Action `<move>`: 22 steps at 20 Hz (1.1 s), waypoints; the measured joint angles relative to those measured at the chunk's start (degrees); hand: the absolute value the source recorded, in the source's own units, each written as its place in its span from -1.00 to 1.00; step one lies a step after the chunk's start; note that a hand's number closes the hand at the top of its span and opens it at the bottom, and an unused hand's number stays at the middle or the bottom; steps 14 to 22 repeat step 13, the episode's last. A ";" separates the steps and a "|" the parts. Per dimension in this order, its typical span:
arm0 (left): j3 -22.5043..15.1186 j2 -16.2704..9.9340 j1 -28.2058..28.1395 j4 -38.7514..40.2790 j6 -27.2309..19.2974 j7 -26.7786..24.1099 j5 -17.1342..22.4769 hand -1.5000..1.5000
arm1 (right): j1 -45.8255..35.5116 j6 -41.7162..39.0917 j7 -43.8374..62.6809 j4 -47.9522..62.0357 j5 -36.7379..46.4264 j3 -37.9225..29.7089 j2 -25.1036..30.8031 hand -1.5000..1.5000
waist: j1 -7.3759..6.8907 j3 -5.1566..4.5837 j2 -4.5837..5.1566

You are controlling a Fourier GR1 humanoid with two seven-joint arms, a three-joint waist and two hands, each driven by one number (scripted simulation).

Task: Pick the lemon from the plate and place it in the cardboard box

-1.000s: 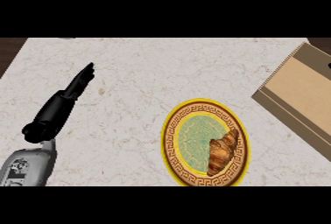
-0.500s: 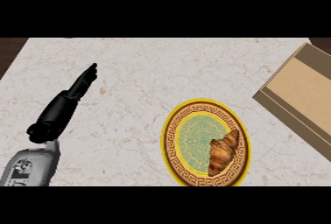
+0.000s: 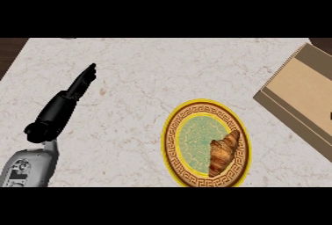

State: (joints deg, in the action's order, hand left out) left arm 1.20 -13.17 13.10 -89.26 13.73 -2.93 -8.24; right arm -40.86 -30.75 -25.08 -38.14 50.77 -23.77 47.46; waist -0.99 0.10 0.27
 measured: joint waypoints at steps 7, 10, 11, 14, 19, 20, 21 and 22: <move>0.28 -0.16 -0.56 0.28 -0.08 -0.53 -0.17 0.00 | -6.28 -1.01 2.71 8.28 -17.38 -18.98 -2.77 -1.00 | 0.52 0.06 -0.13; 0.32 -0.20 -0.28 0.08 -0.05 -0.46 -0.23 0.00 | -7.65 -0.81 6.58 12.69 -22.34 -25.15 -0.94 -1.00 | 0.38 0.04 0.02; 0.41 -0.32 -0.33 -0.01 0.10 -0.78 -0.16 0.00 | -7.93 -0.37 7.54 14.16 -23.55 -26.69 -0.28 -1.00 | 0.18 0.05 0.11; 0.78 -0.42 0.26 0.66 0.21 -0.93 0.00 0.00 | -7.78 0.01 8.26 16.56 -25.57 -29.17 1.76 -1.00 | 0.01 0.07 0.30; 0.78 -0.42 0.26 0.66 0.21 -0.93 0.00 0.00 | -7.78 0.01 8.26 16.56 -25.57 -29.17 1.76 -1.00 | 0.01 0.07 0.30; 0.78 -0.42 0.26 0.66 0.21 -0.93 0.00 0.00 | -7.78 0.01 8.26 16.56 -25.57 -29.17 1.76 -1.00 | 0.01 0.07 0.30; 0.78 -0.42 0.26 0.66 0.21 -0.93 0.00 0.00 | -7.78 0.01 8.26 16.56 -25.57 -29.17 1.76 -1.00 | 0.01 0.07 0.30; 0.78 -0.42 0.26 0.66 0.21 -0.93 0.00 0.00 | -7.78 0.01 8.26 16.56 -25.57 -29.17 1.76 -1.00 | 0.01 0.07 0.30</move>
